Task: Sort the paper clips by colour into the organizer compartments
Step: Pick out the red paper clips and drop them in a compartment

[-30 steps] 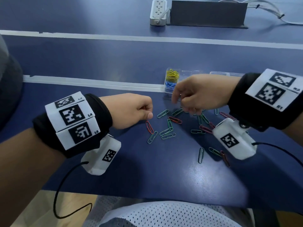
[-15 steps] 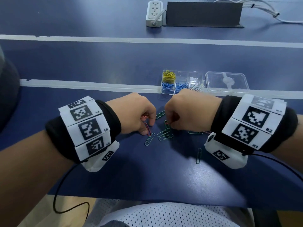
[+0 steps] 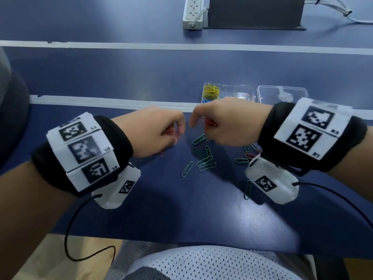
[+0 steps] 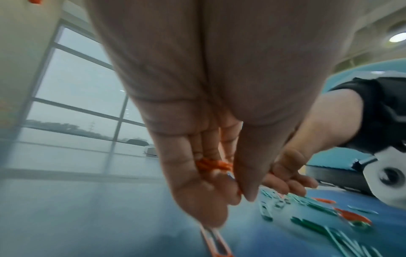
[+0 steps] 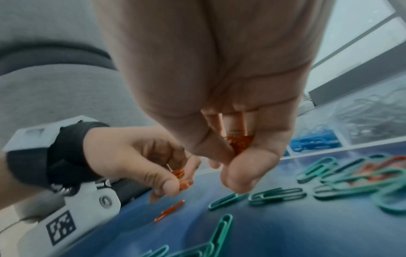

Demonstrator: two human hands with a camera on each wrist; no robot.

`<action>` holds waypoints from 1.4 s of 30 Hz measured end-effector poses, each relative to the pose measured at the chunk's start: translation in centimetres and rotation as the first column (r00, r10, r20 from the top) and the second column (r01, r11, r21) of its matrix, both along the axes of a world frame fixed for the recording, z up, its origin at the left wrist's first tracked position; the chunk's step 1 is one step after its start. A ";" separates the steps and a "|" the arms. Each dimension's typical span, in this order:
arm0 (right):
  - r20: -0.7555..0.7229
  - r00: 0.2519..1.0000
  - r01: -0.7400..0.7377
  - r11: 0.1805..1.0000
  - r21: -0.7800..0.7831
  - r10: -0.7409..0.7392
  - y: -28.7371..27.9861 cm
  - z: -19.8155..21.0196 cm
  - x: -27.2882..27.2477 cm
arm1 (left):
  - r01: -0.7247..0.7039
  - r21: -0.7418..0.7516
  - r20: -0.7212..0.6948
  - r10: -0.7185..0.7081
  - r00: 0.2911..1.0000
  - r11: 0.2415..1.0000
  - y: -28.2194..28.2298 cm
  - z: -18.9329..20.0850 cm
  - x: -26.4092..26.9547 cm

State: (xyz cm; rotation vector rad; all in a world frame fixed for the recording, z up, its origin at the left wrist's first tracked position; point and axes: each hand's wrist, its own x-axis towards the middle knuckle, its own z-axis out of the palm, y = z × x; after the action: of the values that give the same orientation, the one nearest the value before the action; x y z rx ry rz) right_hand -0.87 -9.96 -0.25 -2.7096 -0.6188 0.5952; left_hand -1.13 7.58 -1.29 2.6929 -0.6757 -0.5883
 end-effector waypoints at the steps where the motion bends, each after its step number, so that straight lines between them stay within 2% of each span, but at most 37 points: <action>1: 0.036 0.999 -0.036 0.999 -0.015 0.036 0.7 -0.1 0.2 | -0.039 0.002 -0.003 0.039 0.999 0.999 0.5 0.1 0.1; 7: 0.156 0.936 -0.308 0.949 -0.066 0.315 5.0 0.2 0.5 | -0.171 0.074 -0.004 0.172 0.985 0.982 3.1 0.8 0.6; 10: 0.221 0.815 -0.510 0.844 -0.166 0.536 7.1 0.6 -0.3 | -0.241 0.036 -0.032 0.242 0.970 0.970 4.2 0.9 0.8; 12: 0.246 0.713 -0.586 0.750 -0.307 0.657 7.8 0.2 -0.4 | -0.304 -0.054 -0.079 0.299 0.951 0.951 4.9 0.9 0.9; 13: 0.232 0.686 -0.599 0.716 -0.359 0.690 7.9 0.2 -0.3 | -0.327 -0.084 -0.103 0.318 0.942 0.941 5.3 0.8 0.9; 15: 0.176 0.681 -0.611 0.683 -0.400 0.711 7.6 0.1 0.0 | -0.347 -0.108 -0.132 0.333 0.934 0.931 5.9 0.7 0.9; 17: 0.135 0.707 -0.596 0.688 -0.413 0.694 7.3 0.0 0.1 | -0.347 -0.095 -0.135 0.333 0.933 0.933 5.9 0.5 1.0; 21: 0.167 0.736 -0.519 0.704 -0.484 0.657 7.0 -0.1 -0.3 | -0.322 -0.105 -0.126 0.309 0.943 0.941 4.6 0.6 1.5; 23: 0.193 0.785 -0.472 0.770 -0.430 0.589 6.5 0.4 0.0 | -0.299 -0.140 -0.114 0.284 0.952 0.944 3.5 0.9 2.0; 25: 0.189 0.856 -0.419 0.861 -0.289 0.481 5.2 1.3 0.6 | -0.270 -0.153 -0.102 0.257 0.961 0.951 2.2 1.2 2.5; 27: 0.200 0.897 -0.364 0.915 -0.173 0.395 3.3 2.4 1.5 | -0.254 -0.155 -0.116 0.238 0.964 0.955 0.9 1.2 3.2; 29: 0.234 0.942 -0.217 0.969 -0.121 0.241 0.9 3.7 2.6 | -0.232 -0.146 -0.121 0.216 0.969 0.962 -0.7 1.2 3.8; 31: 0.238 0.971 -0.002 0.998 -0.065 0.018 -1.6 4.7 4.2 | -0.208 -0.143 -0.083 0.197 0.977 0.968 -2.5 1.5 4.5; 33: 0.176 0.967 0.189 0.982 -0.010 -0.184 -3.5 4.8 5.9 | -0.203 -0.145 -0.008 0.204 0.979 0.968 -4.5 2.0 5.2; 35: 0.098 0.947 0.305 0.952 0.027 -0.306 -4.6 4.3 7.1 | -0.228 -0.188 0.049 0.241 0.969 0.955 -6.5 2.4 6.1; 39: -0.045 0.891 0.455 0.886 0.090 -0.452 -4.8 3.3 8.5 | -0.305 -0.292 0.034 0.329 0.944 0.906 -9.0 2.4 8.0; 42: -0.084 0.877 0.477 0.879 0.028 -0.473 -4.4 2.6 8.7 | -0.330 -0.278 0.018 0.348 0.937 0.902 -9.8 2.0 8.8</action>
State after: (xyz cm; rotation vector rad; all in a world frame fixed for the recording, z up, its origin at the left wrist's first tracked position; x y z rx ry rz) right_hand 7.85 -14.35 2.35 -2.6315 0.0643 0.5347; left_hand 7.66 -2.20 0.75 2.4946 -0.2632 -0.2908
